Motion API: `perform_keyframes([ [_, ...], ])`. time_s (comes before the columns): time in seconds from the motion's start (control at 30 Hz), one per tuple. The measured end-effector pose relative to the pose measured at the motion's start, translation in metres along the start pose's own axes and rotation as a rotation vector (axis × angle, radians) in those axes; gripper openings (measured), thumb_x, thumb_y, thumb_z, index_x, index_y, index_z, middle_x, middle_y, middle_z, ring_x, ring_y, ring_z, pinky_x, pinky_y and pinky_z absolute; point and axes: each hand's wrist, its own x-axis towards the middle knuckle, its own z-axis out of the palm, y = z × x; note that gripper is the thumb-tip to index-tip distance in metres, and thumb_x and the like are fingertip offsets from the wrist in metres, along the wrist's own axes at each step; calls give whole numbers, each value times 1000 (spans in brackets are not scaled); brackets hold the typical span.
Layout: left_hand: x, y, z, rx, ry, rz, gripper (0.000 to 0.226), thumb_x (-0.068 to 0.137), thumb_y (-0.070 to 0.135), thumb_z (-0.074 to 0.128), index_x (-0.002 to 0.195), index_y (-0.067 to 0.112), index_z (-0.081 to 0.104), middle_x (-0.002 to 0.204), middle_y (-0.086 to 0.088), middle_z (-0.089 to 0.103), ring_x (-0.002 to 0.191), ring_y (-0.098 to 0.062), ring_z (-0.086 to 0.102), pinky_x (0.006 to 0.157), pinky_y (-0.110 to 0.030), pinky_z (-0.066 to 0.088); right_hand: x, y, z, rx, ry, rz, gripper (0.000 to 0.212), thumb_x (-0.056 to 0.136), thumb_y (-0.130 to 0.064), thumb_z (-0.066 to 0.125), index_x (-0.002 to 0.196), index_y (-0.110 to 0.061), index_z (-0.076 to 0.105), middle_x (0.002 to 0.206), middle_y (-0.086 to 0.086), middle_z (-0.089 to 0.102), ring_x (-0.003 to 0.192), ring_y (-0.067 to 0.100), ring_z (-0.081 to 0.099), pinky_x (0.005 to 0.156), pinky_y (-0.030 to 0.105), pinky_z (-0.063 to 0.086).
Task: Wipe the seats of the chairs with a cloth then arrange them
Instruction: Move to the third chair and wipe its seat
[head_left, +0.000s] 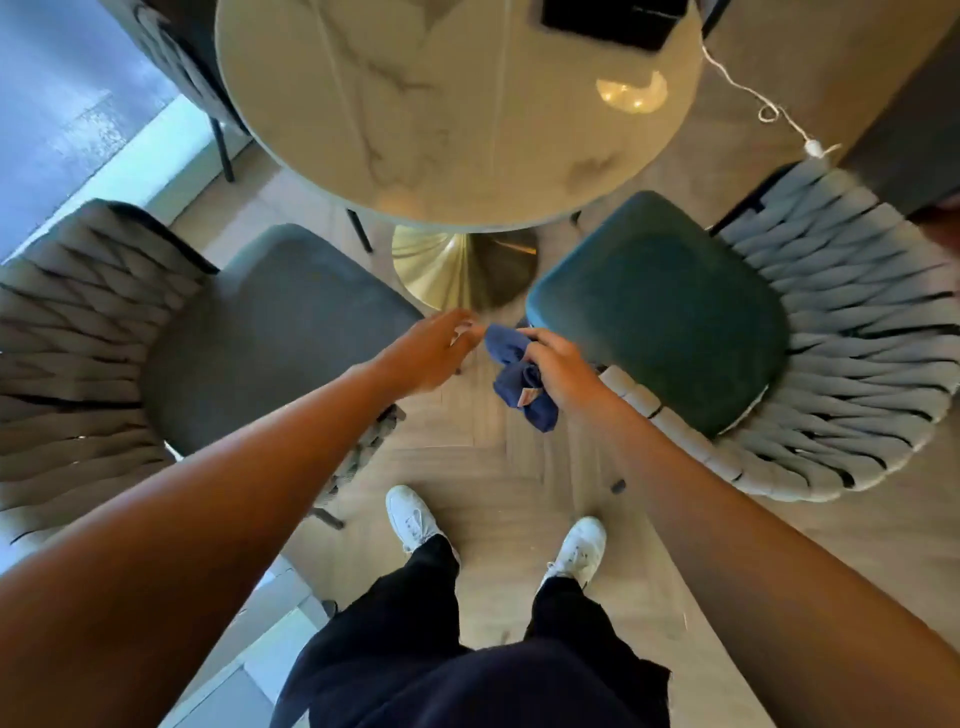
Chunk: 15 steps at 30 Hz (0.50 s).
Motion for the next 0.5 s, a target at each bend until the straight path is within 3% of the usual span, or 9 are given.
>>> perform_keyframes([
  [0.23, 22, 135, 99, 124, -95, 176, 41, 107, 36, 43, 136, 11, 55, 134, -9, 60, 122, -25, 56, 94, -28, 40, -68, 68, -133, 120, 107, 12, 30, 78, -26, 44, 94, -31, 69, 96, 4, 70, 90, 20, 63, 82, 40, 50],
  [0.5, 40, 269, 208, 214, -194, 252, 41, 105, 36, 47, 139, 15, 53, 137, -7, 60, 124, -24, 57, 104, -35, 43, -126, 159, -292, 99, 200, 43, 29, 94, -5, 45, 105, -21, 66, 90, -4, 66, 81, 12, 59, 72, 26, 43],
])
